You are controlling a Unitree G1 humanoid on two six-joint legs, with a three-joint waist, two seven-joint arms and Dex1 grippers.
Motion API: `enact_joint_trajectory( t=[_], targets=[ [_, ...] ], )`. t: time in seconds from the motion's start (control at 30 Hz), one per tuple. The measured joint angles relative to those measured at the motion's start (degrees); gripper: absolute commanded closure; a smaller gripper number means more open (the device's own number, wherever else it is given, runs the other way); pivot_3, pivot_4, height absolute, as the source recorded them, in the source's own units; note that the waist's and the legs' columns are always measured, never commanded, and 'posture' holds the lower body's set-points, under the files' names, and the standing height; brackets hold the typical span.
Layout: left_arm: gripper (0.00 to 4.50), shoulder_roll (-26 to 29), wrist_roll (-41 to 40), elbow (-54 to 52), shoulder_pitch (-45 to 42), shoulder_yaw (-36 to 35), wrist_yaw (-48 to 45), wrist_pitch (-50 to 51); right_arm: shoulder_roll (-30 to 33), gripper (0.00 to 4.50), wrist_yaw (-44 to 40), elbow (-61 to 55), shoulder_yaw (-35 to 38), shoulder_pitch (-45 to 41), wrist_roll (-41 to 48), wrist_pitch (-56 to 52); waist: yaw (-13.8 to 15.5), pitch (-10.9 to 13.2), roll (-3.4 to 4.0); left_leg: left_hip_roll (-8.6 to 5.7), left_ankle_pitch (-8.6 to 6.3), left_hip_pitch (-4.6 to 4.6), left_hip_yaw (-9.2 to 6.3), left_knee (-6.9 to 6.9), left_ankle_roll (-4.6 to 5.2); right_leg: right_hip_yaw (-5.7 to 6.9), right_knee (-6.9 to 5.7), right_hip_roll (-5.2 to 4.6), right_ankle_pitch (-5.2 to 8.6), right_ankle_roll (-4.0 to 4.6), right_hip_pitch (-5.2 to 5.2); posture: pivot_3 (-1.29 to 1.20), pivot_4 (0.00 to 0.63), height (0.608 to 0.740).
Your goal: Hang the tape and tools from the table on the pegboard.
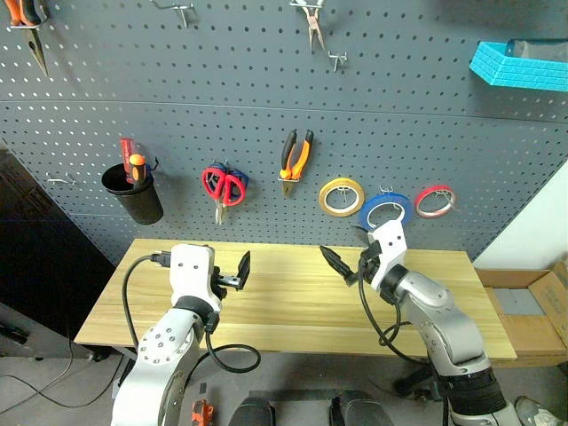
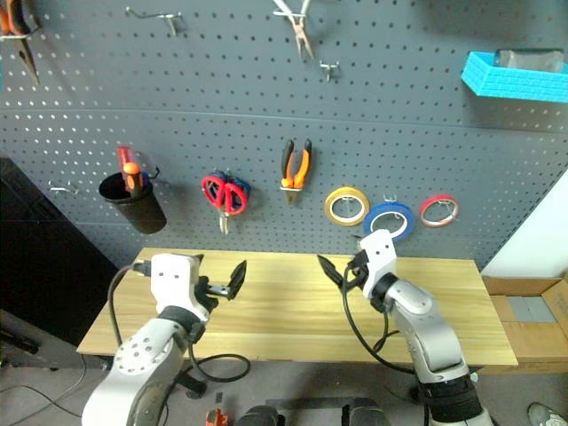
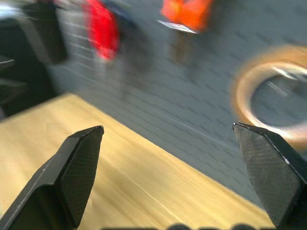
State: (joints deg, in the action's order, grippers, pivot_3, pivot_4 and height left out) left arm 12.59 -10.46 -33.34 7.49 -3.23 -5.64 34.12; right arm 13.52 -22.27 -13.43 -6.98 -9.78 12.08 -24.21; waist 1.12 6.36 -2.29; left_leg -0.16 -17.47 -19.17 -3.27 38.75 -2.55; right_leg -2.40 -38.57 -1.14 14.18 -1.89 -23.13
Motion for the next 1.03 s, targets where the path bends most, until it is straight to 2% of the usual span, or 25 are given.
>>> enact_joint_trajectory(
  t=[0.33,0.47,1.03],
  targets=[
    [0.01,-3.8,-1.8,16.4,-3.6,-9.2,1.8,-3.6,-0.8,0.00,9.9,8.0,6.4,2.2,-4.8,0.3,-1.3,0.0,0.03,0.02,-0.07,-0.05,0.04,-0.02,0.11,-0.01,0.07,0.00,-0.10,-0.26,-0.02,0.02,0.054,0.740],
    [0.01,-3.1,-1.8,18.3,-3.9,-10.8,1.8,-4.5,-0.8,0.00,12.6,10.9,8.7,2.4,-6.1,0.3,-1.5,0.0,0.05,0.02,-0.12,-0.06,0.09,-0.03,0.19,-0.04,0.11,0.00,-0.08,-0.29,-0.02,0.02,0.051,0.740],
    [0.01,-3.4,-1.7,18.1,0.3,-10.8,1.4,-5.8,-1.0,0.00,12.5,11.6,9.0,3.1,-6.8,1.5,-1.8,-0.2,0.30,0.09,-0.14,-0.25,0.11,-0.20,0.23,-0.01,0.60,0.02,-0.17,-0.42,-0.03,0.03,0.041,0.740]
  ],
)
